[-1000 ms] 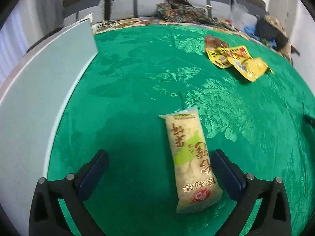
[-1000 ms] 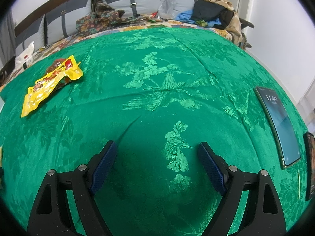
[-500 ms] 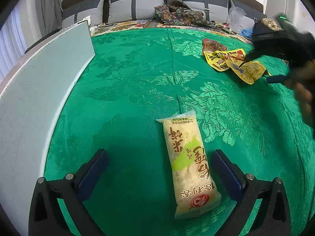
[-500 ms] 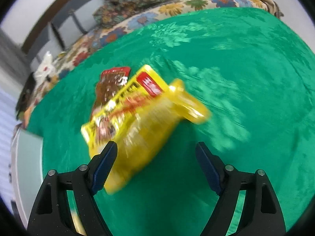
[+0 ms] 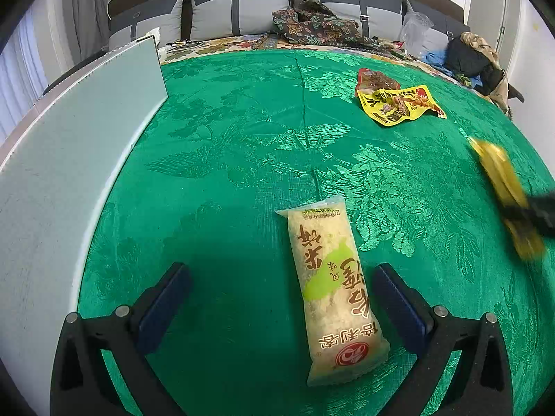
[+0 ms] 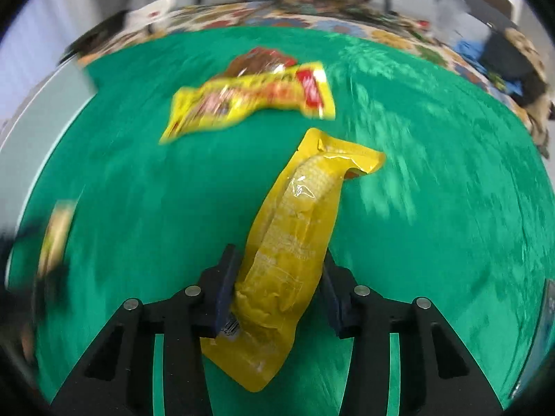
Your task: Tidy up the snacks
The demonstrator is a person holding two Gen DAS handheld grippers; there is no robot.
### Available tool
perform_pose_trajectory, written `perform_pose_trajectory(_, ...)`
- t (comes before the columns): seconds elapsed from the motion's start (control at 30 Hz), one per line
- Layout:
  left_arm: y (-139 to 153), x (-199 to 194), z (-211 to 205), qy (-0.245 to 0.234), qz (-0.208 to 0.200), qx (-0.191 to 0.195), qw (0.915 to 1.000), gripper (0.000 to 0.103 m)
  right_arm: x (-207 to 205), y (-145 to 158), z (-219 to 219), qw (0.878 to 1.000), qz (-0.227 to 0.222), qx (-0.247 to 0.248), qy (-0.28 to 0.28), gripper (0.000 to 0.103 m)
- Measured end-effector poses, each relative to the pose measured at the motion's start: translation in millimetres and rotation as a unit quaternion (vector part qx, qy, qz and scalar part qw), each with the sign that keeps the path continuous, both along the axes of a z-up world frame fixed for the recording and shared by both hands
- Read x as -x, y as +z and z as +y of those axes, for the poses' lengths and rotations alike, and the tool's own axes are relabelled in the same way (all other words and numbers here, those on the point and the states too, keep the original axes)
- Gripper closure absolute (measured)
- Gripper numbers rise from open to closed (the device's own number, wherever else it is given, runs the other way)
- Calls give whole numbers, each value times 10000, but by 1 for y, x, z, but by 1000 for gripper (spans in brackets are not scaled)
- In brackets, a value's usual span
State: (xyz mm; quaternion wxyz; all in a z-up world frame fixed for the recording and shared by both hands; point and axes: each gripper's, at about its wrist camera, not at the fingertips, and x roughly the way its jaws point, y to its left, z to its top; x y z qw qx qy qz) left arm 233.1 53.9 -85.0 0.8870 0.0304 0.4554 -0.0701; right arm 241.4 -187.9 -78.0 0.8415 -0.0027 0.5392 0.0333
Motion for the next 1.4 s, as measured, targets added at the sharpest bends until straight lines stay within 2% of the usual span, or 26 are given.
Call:
perform_pose_trajectory(0.13, 0, 0, 0, -1, 0, 2, 10000, 0, 64, 2, -13, 9990, -288, 33, 339, 52)
perform_pose_trajectory(0.17, 0, 0, 0, -1, 0, 1, 10000, 0, 74, 1, -15, 9988, -391, 64, 287, 47)
perform_pose_trajectory(0.2, 0, 0, 0, -1, 0, 2, 10000, 0, 82, 0, -16, 9984, -509, 119, 192, 34)
perform_pose_trajectory(0.27, 0, 0, 0, -2, -1, 1, 10000, 0, 86, -3, -20, 9975, -671, 158, -120, 25)
perform_pose_trajectory(0.33, 0, 0, 0, -3, 0, -1, 10000, 0, 89, -5, -18, 9958, -843, 204, -289, 24)
perform_pose_trajectory(0.57, 0, 0, 0, -4, -2, -1, 10000, 0, 83, -3, -14, 9945, -806, 264, -619, 18)
perform_pose_trajectory(1.4, -1, 0, 0, -10, -6, -9, 10000, 0, 88, -5, -16, 9945, -809, 250, -624, 17)
